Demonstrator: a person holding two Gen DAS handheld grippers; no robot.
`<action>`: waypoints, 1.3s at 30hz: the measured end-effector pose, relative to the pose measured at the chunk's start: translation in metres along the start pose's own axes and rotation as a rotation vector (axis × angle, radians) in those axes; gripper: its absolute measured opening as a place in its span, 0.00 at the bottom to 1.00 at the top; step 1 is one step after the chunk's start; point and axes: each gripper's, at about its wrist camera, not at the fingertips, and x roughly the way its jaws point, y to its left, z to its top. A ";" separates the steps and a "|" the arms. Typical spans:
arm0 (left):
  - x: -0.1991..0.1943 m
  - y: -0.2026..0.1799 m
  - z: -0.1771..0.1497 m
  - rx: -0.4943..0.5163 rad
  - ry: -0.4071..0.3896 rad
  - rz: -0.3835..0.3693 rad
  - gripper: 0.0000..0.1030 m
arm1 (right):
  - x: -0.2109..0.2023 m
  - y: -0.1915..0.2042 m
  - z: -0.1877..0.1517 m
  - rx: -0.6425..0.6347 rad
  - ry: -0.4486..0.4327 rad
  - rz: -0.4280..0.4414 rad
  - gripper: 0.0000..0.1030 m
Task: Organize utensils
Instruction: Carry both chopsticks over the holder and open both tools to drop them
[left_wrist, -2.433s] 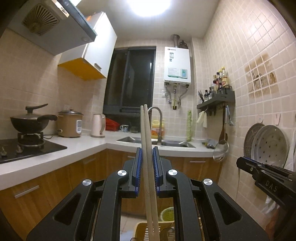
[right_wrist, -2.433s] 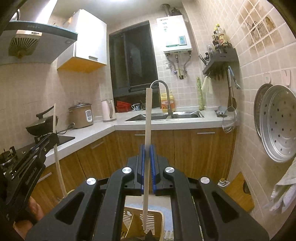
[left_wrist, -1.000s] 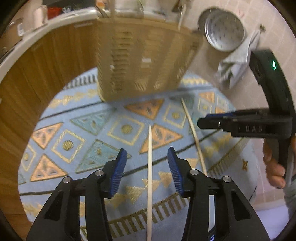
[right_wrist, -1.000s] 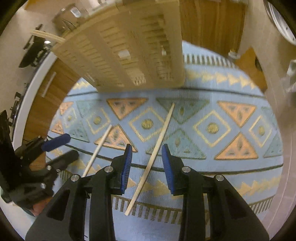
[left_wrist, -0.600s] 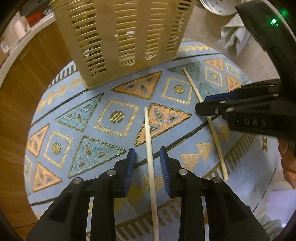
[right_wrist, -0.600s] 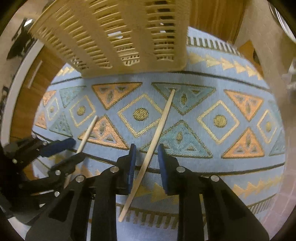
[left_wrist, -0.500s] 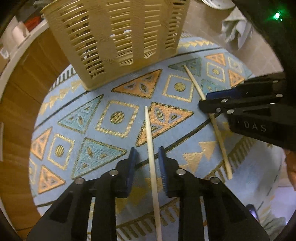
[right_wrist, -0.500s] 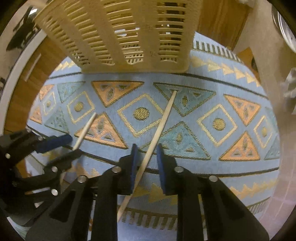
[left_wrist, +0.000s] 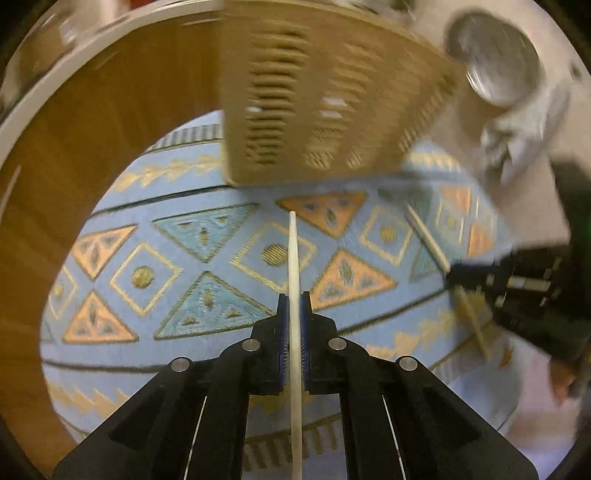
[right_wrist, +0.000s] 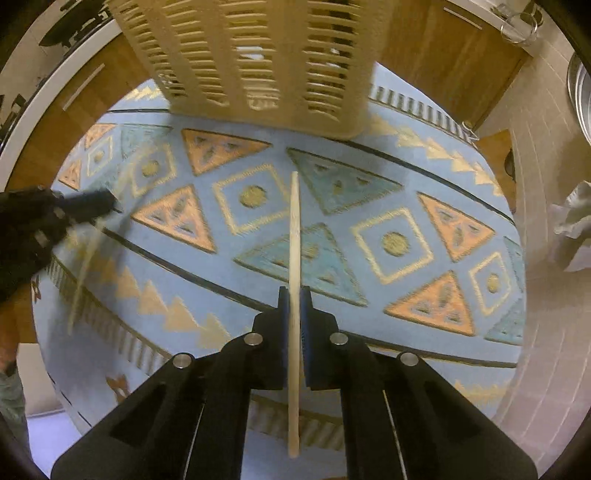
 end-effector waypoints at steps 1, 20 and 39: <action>-0.002 0.005 0.001 -0.045 -0.010 -0.007 0.04 | 0.001 -0.004 -0.001 0.001 0.006 0.015 0.04; 0.000 0.018 -0.010 -0.054 -0.066 0.027 0.04 | 0.007 0.018 0.000 -0.049 0.017 -0.040 0.04; -0.170 -0.025 0.048 0.037 -0.703 -0.152 0.04 | -0.181 0.028 0.023 -0.127 -0.645 0.256 0.04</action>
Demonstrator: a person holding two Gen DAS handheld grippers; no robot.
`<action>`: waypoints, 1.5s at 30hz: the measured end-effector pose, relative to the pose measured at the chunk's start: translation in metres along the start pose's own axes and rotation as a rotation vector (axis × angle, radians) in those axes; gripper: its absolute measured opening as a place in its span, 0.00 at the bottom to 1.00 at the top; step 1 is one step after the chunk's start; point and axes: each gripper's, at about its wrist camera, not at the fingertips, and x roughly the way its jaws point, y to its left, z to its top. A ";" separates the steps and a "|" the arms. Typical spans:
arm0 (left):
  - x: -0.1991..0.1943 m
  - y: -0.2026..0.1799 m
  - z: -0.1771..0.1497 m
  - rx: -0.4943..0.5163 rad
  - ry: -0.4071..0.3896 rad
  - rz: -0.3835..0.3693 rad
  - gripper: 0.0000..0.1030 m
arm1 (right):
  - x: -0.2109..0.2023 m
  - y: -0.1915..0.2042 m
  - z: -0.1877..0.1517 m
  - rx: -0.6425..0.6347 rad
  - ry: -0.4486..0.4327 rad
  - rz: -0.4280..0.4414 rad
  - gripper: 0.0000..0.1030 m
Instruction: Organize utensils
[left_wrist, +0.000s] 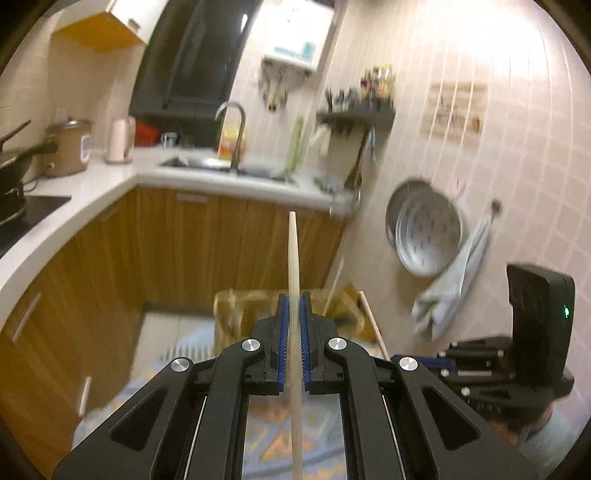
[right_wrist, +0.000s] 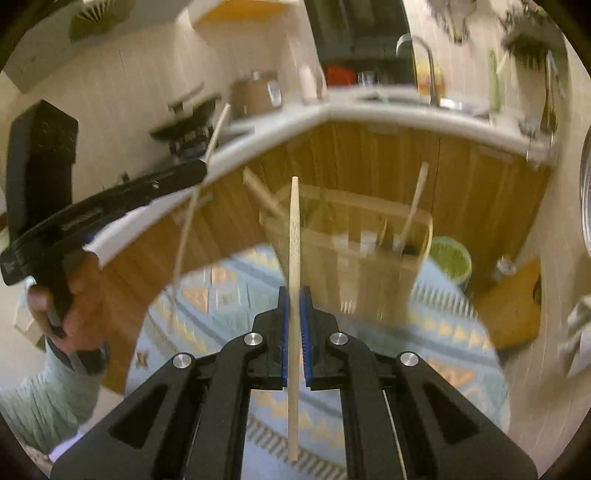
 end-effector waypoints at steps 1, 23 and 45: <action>0.004 0.000 0.006 -0.006 -0.038 0.006 0.04 | -0.003 -0.006 0.004 0.002 -0.028 -0.002 0.04; 0.076 -0.003 0.017 0.093 -0.438 0.304 0.04 | 0.035 -0.077 0.057 0.047 -0.517 -0.275 0.04; 0.051 0.000 -0.015 0.091 -0.466 0.294 0.43 | 0.040 -0.074 -0.002 0.027 -0.485 -0.277 0.52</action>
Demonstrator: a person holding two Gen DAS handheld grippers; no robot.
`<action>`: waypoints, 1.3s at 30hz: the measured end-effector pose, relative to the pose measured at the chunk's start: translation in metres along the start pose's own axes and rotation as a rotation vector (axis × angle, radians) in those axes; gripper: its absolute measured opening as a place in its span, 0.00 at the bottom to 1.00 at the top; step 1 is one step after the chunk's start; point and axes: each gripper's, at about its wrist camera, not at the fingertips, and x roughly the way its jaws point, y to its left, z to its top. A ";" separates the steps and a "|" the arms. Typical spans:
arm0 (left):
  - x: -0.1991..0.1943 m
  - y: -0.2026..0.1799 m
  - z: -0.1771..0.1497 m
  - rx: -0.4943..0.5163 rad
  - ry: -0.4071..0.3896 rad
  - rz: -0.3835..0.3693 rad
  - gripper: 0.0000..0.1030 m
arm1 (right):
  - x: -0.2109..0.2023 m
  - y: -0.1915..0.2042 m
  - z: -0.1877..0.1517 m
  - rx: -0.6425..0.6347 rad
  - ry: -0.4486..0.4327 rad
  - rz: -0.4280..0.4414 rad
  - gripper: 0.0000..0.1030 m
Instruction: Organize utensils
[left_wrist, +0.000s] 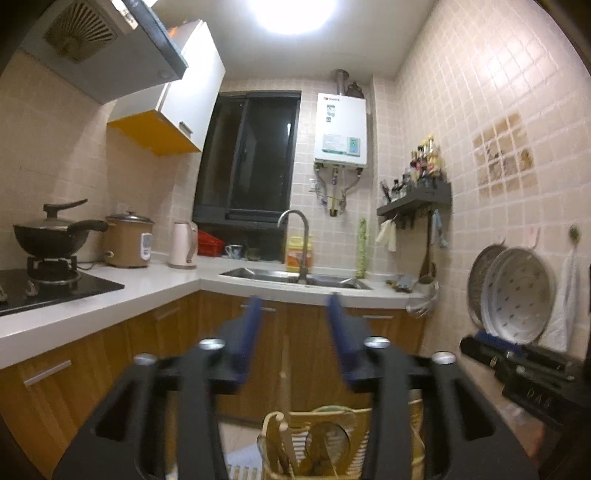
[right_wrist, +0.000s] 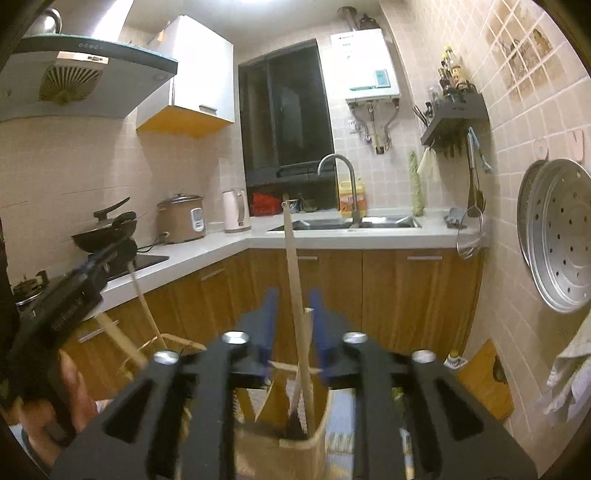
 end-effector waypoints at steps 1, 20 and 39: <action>-0.010 0.004 0.006 -0.009 0.004 -0.021 0.44 | -0.013 -0.005 0.000 0.018 -0.002 0.014 0.59; -0.113 0.029 -0.007 -0.030 0.171 -0.077 0.74 | -0.109 0.028 -0.048 0.049 0.114 0.015 0.67; -0.128 0.012 -0.074 0.065 0.135 0.165 0.92 | -0.112 0.052 -0.105 -0.063 -0.009 -0.216 0.92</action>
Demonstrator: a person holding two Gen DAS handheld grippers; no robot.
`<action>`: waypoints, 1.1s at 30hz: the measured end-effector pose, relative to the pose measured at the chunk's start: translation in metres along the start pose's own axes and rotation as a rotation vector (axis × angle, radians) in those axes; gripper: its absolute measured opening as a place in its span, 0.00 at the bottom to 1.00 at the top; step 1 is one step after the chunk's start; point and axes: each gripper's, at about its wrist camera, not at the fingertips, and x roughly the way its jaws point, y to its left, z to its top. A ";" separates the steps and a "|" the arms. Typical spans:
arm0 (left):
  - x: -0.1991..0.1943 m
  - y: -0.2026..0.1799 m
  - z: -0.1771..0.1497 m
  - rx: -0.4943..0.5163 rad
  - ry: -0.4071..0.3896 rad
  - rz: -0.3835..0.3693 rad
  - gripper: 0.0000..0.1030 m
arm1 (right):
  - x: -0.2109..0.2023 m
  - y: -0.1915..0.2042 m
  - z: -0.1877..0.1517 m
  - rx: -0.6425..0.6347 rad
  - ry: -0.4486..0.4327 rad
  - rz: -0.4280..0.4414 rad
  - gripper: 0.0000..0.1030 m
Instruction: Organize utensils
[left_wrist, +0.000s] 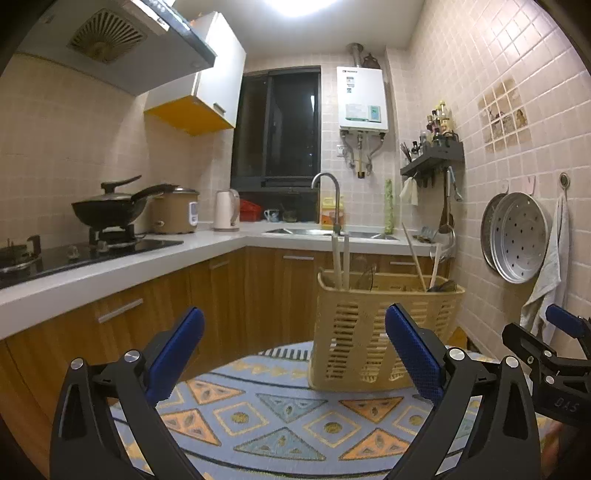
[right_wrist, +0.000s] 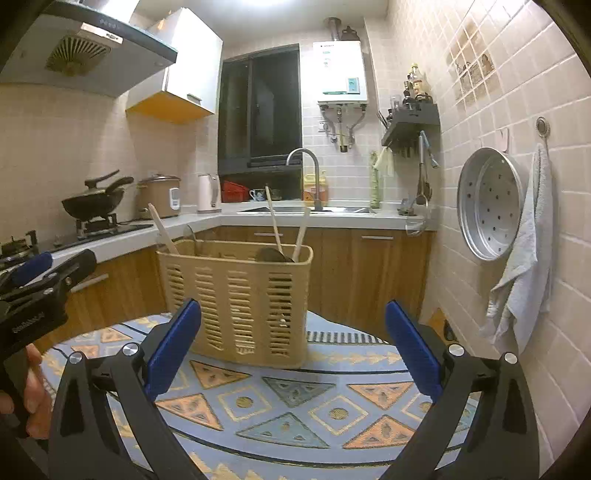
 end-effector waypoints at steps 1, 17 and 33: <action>0.001 0.001 -0.003 0.001 0.012 -0.003 0.92 | 0.001 0.000 -0.003 -0.006 0.002 -0.006 0.92; 0.017 -0.003 -0.018 0.055 0.075 0.041 0.92 | 0.009 -0.005 -0.012 0.000 0.046 -0.007 0.92; 0.024 -0.012 -0.024 0.095 0.116 0.043 0.92 | 0.015 -0.013 -0.014 0.018 0.077 -0.009 0.93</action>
